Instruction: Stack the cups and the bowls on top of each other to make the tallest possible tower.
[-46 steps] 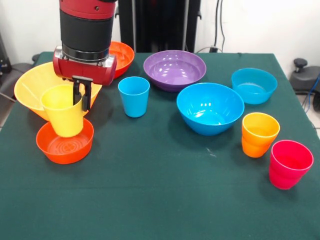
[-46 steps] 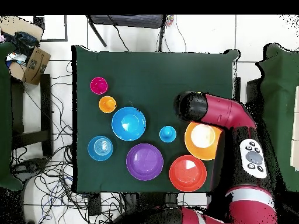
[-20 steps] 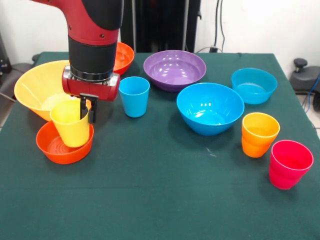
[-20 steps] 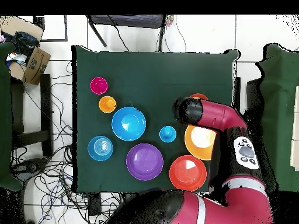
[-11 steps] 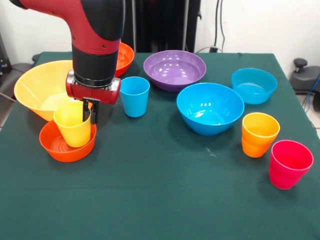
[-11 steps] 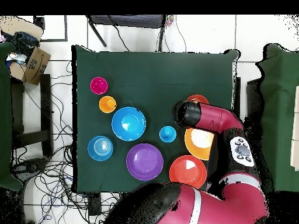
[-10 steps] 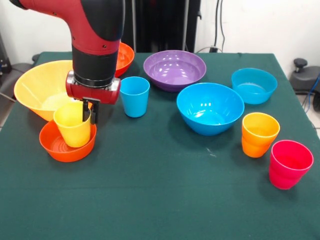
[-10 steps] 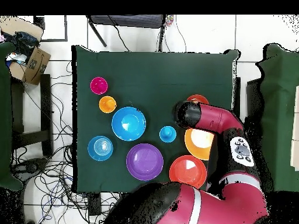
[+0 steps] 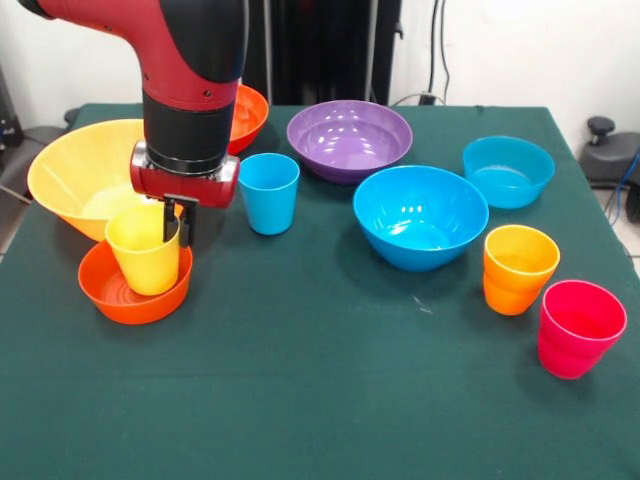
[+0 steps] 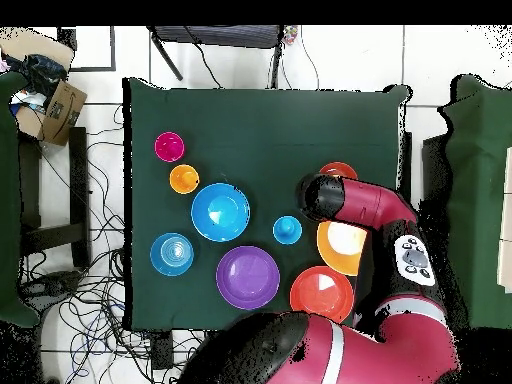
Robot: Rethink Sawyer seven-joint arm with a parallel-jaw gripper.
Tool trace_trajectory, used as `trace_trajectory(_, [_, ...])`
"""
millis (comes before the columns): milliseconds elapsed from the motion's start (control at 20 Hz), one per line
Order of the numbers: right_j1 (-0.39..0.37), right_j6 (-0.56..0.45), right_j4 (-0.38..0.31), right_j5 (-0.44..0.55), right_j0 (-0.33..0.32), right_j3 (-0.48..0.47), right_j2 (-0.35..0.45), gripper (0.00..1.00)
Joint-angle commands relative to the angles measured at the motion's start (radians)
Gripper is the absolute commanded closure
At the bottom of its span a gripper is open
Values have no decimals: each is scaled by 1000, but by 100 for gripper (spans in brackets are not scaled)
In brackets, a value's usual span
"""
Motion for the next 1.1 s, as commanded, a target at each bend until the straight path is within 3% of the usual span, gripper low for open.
trace_trajectory(50, [-3,38,-35,-19,11,59,95,100])
trace_trajectory(600, [-1,80,12,-31,15,115,150,100])
trace_trajectory(1100, [-9,143,40,-65,50,151,148,100])
